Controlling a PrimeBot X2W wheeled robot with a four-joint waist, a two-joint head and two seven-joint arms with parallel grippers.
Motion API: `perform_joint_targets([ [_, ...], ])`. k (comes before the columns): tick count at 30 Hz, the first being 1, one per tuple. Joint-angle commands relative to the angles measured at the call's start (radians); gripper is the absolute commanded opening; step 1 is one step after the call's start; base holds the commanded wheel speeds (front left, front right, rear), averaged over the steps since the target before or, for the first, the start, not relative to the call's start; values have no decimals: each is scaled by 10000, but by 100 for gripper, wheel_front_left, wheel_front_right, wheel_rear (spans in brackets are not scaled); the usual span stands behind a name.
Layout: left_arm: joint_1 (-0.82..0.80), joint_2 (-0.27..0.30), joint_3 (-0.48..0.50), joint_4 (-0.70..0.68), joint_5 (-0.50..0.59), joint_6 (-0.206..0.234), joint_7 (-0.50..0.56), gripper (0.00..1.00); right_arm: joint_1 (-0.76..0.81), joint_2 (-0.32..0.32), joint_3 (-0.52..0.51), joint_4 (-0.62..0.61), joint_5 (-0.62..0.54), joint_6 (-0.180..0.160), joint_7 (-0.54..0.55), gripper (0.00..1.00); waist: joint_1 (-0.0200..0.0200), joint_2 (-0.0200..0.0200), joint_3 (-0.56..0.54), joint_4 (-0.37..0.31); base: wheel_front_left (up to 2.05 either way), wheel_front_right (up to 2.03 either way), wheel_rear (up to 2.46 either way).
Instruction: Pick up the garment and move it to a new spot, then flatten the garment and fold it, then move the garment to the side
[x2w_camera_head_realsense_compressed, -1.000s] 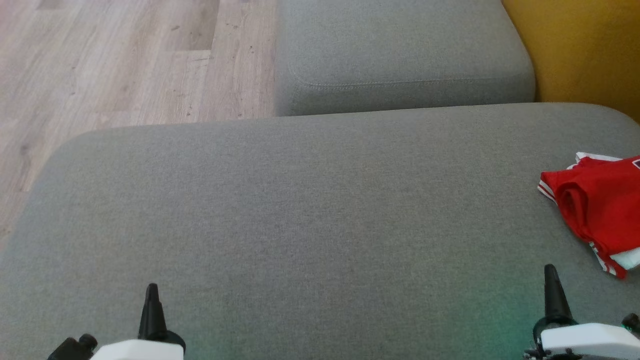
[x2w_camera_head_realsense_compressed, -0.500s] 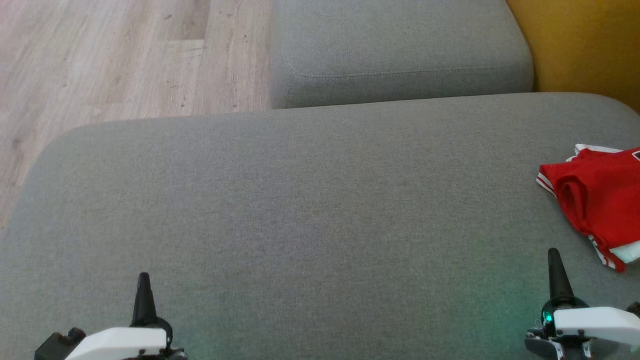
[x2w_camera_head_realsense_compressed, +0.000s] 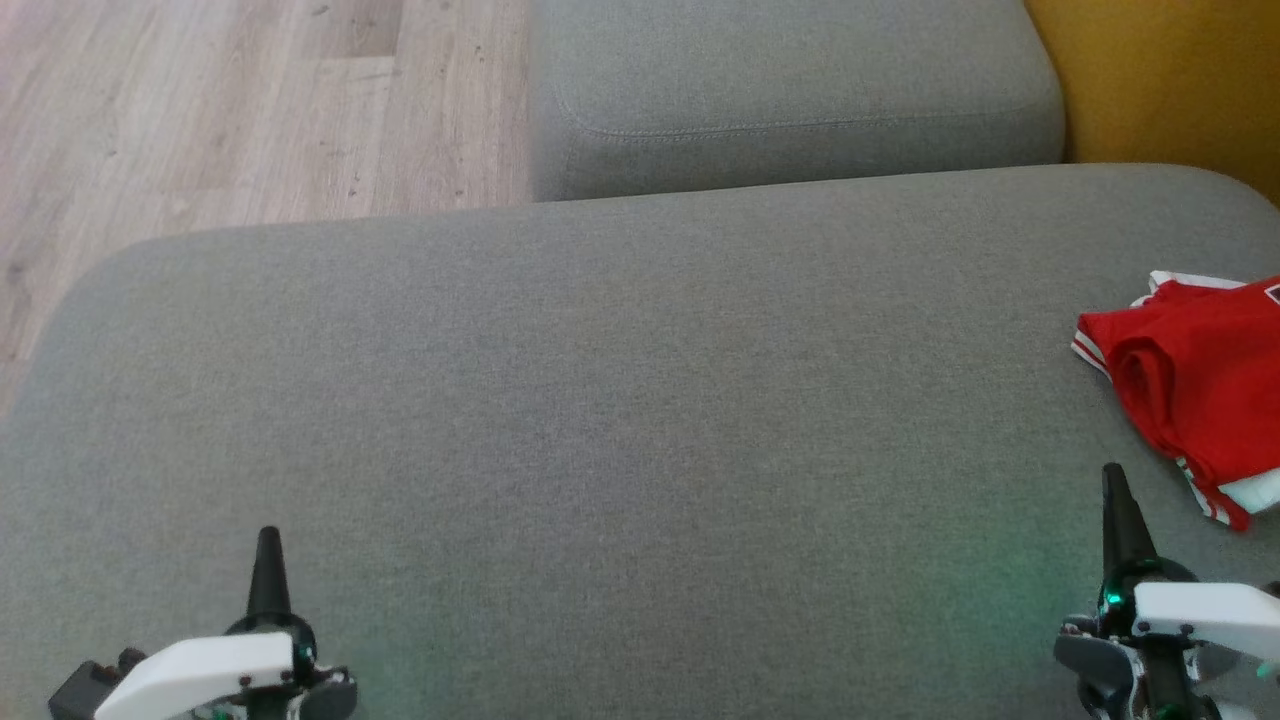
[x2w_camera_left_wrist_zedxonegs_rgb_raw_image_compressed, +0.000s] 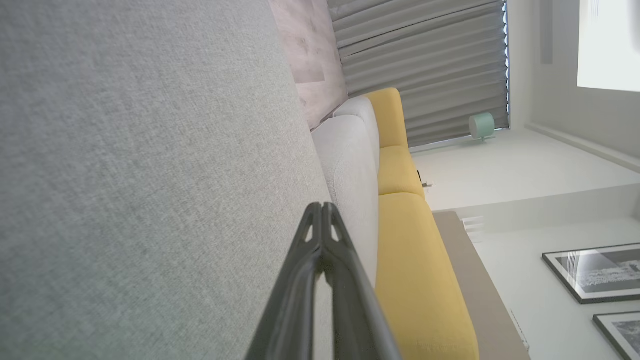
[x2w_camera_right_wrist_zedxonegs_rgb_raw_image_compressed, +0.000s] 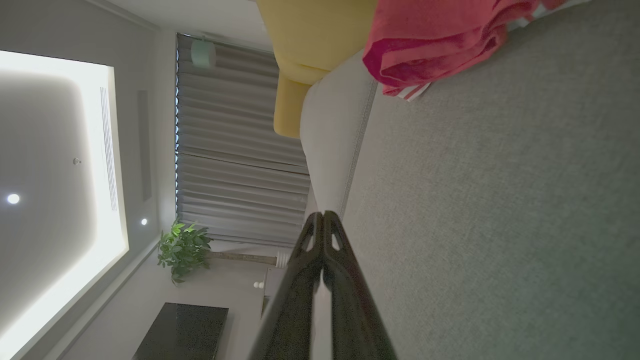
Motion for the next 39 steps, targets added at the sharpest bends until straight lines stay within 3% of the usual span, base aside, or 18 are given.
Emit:
perform_joint_targets([
  [1, -687, 81, 424, -262, -327, -95, 90, 0, -636, -198, 122, -290, 351, -7, 101, 0, 0, 0, 30, -15, 0, 0, 0],
  [18, -1214, 53, 900, -92, -2177, -335, 558, 0, -1280, -202, -43, -147, 2229, -7, 563, 0, 0, 0, 308, -137, 0, 0, 0],
  [39, -1221, -8, 985, -87, -2106, -336, 627, 0, -1284, -168, -90, -144, 2189, -7, 601, 0, 0, 0, 308, -137, 0, 0, 0],
])
